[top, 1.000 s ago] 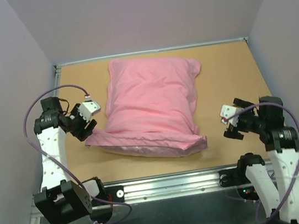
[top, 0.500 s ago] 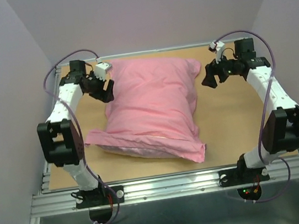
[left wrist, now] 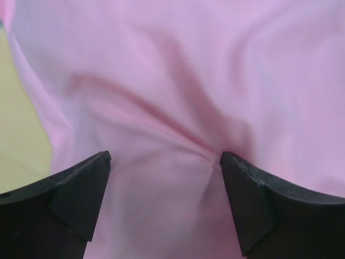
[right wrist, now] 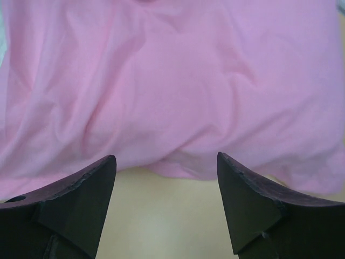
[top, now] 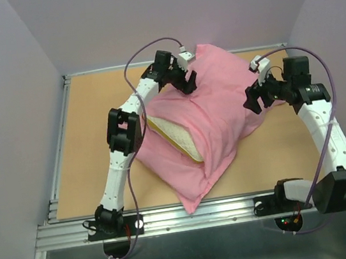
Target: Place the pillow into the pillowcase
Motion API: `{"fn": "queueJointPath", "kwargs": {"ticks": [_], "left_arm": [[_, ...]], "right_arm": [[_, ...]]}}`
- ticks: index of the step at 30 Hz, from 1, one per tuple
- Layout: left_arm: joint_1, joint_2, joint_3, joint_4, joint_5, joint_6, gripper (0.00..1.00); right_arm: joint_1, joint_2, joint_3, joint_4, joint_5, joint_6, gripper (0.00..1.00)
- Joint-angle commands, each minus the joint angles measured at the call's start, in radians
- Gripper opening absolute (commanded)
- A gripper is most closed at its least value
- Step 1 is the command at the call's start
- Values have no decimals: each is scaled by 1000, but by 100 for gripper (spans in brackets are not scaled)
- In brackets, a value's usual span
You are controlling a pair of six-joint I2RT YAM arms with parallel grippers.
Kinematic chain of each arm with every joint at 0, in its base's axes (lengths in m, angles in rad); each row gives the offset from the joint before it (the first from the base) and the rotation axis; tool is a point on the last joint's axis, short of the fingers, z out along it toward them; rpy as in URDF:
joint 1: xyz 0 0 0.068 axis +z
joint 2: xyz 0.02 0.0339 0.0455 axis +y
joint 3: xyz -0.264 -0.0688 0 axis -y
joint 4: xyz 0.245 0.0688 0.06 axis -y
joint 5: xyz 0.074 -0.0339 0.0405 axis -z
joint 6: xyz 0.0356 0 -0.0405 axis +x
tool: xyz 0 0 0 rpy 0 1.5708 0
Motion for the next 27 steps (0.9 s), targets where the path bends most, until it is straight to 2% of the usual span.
{"fn": "queueJointPath", "kwargs": {"ticks": [1, 2, 4, 5, 7, 9, 10, 13, 15, 19, 21, 23, 24, 27], "left_arm": [[-17, -387, -372, 449, 54, -144, 99], [2, -489, -423, 471, 54, -144, 99], [41, -571, -507, 448, 54, -144, 99], [67, -611, -534, 430, -63, -209, 99], [156, -726, -631, 349, -54, -263, 99], [201, -823, -693, 256, -37, -222, 97], [224, -852, -760, 152, -50, -146, 96], [244, -956, -937, 8, -77, -63, 88], [249, -1022, -1038, -13, -113, -46, 80], [258, -1128, -1312, 55, -162, -124, 75], [281, -1170, -1370, 85, -163, -196, 75], [305, -1211, -1428, 106, -152, -231, 75], [331, -1228, -1443, 120, -140, -243, 81], [382, -1303, -1477, 164, -121, -268, 93]], "right_arm": [[31, 15, -60, -41, -41, -36, 79], [36, 42, -72, -24, -51, -25, 79], [101, 73, -78, 5, -50, 22, 78], [124, 92, -85, 25, -44, 36, 78], [186, 131, -112, 106, -29, 79, 78], [227, 167, -132, 189, 13, 121, 78], [265, 222, -131, 205, 23, 133, 77], [324, 317, -102, 240, 100, 193, 77], [374, 398, -83, 264, 167, 239, 77], [485, 483, -5, 314, 307, 374, 77], [522, 487, 46, 312, 405, 418, 80], [545, 474, 133, 294, 451, 449, 92], [551, 468, 161, 281, 474, 464, 100], [571, 461, 246, 229, 475, 496, 100]]}}
